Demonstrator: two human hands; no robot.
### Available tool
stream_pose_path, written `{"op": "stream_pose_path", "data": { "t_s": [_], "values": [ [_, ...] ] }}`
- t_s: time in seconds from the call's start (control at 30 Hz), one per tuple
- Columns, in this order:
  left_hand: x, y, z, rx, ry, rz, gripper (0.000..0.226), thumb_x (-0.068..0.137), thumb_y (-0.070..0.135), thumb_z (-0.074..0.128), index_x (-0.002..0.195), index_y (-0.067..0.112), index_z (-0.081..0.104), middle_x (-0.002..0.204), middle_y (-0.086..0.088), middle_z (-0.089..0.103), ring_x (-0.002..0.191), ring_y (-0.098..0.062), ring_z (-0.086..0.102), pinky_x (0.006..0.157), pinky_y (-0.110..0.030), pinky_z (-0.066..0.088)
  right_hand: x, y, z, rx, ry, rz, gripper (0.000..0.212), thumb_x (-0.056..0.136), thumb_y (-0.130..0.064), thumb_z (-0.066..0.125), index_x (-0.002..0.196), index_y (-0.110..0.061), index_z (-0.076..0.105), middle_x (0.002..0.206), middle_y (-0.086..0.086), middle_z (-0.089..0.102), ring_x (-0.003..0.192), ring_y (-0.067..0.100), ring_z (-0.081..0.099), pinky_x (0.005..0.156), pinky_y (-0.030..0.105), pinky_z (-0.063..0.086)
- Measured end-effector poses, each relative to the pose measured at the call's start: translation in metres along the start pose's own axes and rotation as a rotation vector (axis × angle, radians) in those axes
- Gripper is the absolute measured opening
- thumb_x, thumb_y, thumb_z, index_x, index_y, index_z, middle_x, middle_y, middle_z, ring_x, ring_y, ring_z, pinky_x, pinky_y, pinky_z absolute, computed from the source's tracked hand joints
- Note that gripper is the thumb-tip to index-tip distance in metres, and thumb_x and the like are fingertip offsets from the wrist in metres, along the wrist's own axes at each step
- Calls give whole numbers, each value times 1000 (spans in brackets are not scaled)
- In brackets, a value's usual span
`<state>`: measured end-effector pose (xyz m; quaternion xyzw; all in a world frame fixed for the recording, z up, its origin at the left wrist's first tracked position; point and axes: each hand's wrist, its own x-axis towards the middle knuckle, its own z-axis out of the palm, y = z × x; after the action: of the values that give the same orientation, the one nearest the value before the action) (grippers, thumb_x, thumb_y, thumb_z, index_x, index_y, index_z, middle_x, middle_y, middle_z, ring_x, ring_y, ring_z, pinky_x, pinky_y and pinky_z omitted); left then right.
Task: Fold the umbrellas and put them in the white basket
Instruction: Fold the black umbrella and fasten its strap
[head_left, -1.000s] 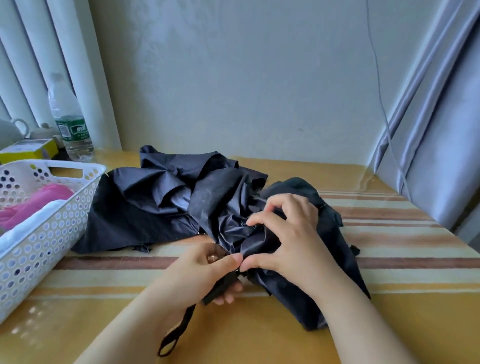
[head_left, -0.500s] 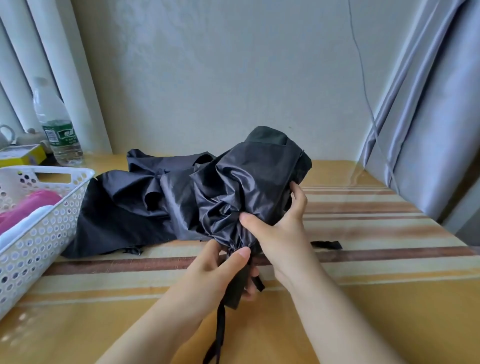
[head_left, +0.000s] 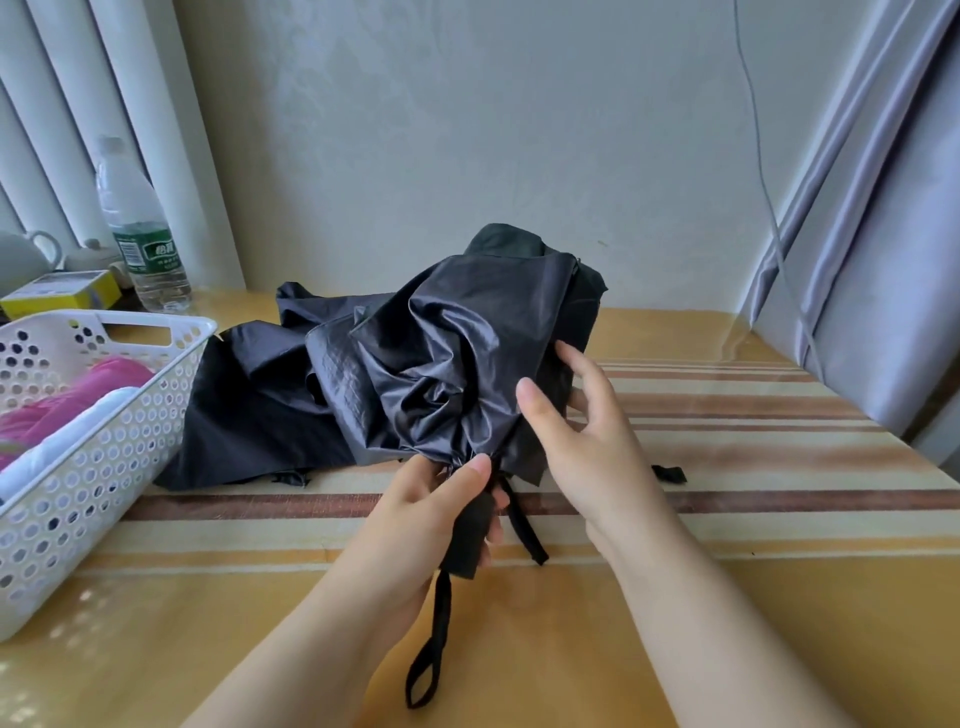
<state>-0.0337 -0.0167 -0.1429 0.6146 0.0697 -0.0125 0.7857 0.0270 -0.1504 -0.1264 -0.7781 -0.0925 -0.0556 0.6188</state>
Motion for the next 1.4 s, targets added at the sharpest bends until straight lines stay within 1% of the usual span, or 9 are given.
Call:
{"op": "stream_pose_path", "data": {
  "t_s": [0.23, 0.33, 0.53, 0.67, 0.8, 0.9, 1.07, 1.17, 1.4],
  "values": [
    [-2, 5, 0, -117, -62, -13, 28, 83, 28, 59, 95, 4, 51, 75, -12, 63, 56, -20, 53, 48, -28, 45, -1, -2, 1, 38, -136, 49, 81, 71, -57, 73, 136, -59, 24, 127, -21, 54, 100, -5, 63, 84, 24, 53],
    [-3, 3, 2, -100, -87, -24, 21, 93, 26, 52, 92, 5, 49, 74, -11, 62, 54, -18, 52, 47, -28, 44, -6, 0, 12, 43, -185, 87, 106, 73, -40, 79, 142, -59, 0, 125, -19, 52, 74, 4, 68, 55, 17, 50],
    [-4, 0, 7, -57, -102, -26, 21, 94, 26, 49, 95, 4, 47, 71, -13, 63, 51, -20, 52, 44, -28, 44, -7, 2, 13, 114, -76, 126, 113, 77, -21, 78, 142, -59, -7, 101, -17, 56, 51, 20, 60, 45, 26, 46],
    [-5, 2, 8, -64, -91, -45, 19, 95, 23, 51, 95, 5, 49, 71, -14, 63, 51, -22, 53, 44, -29, 45, -5, 6, 15, 179, -97, 111, 113, 77, -15, 77, 142, -61, -2, 123, -13, 52, 76, 18, 68, 52, 26, 51],
    [-4, 3, 8, -85, -53, -96, 26, 87, 27, 60, 97, 5, 50, 72, -17, 68, 52, -26, 58, 47, -30, 48, -2, 13, 21, 289, -76, 72, 113, 66, -17, 80, 137, -68, 8, 148, -13, 37, 125, 18, 51, 98, 50, 50],
    [-3, 3, 6, 0, -95, -114, 48, 75, 32, 70, 112, 7, 53, 88, -17, 72, 64, -28, 64, 61, -34, 53, 1, 13, 16, 299, -27, 55, 112, 75, -11, 78, 138, -68, 5, 150, -15, 33, 127, 16, 47, 98, 52, 49],
    [-3, -15, 15, 523, 108, 112, 16, 88, 39, 62, 98, 32, 52, 83, 3, 69, 79, -14, 68, 77, -31, 56, 7, 15, 13, 335, 65, 41, 114, 77, -8, 76, 141, -63, 0, 143, -19, 36, 124, 11, 48, 103, 48, 46],
    [-8, -19, 22, 690, 182, 306, 19, 95, 34, 50, 83, 37, 35, 85, 13, 55, 79, -2, 55, 69, -10, 42, 7, 14, 19, 431, 45, 55, 109, 84, 3, 67, 144, -59, 1, 146, -12, 38, 124, 12, 49, 105, 47, 44],
    [-4, -19, 17, 744, 132, 395, 22, 97, 29, 46, 81, 35, 32, 83, 15, 53, 75, 8, 51, 65, -7, 37, 5, 9, 22, 457, -20, 33, 106, 87, 8, 60, 145, -56, -2, 146, -12, 40, 126, 9, 49, 107, 39, 43]
  ]
}}
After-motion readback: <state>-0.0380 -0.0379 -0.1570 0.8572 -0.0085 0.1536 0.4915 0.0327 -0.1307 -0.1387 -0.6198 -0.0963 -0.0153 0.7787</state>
